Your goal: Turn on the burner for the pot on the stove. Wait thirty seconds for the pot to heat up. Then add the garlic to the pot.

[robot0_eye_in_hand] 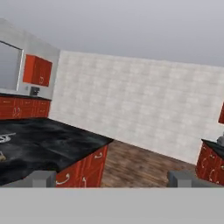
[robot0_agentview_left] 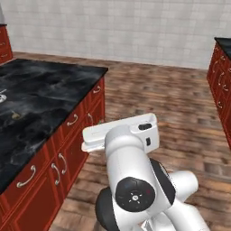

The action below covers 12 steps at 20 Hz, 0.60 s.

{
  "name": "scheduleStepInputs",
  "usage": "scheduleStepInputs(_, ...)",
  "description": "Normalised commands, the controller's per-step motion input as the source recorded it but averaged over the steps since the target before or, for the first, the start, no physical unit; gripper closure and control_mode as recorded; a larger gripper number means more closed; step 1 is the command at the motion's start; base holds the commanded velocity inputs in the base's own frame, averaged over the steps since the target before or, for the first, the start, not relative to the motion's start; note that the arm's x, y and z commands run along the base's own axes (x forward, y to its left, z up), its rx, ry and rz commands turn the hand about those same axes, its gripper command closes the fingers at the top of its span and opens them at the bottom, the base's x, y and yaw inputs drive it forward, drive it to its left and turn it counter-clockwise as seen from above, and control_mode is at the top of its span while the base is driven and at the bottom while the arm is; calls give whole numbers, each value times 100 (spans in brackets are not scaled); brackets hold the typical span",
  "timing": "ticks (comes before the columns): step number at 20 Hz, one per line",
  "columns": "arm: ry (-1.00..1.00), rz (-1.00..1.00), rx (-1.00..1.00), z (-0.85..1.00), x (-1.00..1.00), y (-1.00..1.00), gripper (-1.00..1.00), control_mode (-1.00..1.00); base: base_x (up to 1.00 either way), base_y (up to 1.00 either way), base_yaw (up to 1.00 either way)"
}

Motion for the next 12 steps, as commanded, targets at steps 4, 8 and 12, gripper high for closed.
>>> scheduleStepInputs(4, 0, 0, 0, 0, 0, 0, -100, 100, 44, -42, 63)
scheduleStepInputs(8, 0, 0, 0, 0, 0, 0, -100, 100, 72, -59, 52)
scheduleStepInputs(12, 0, 0, 0, 0, 0, 0, -100, 100, 92, -69, 45)
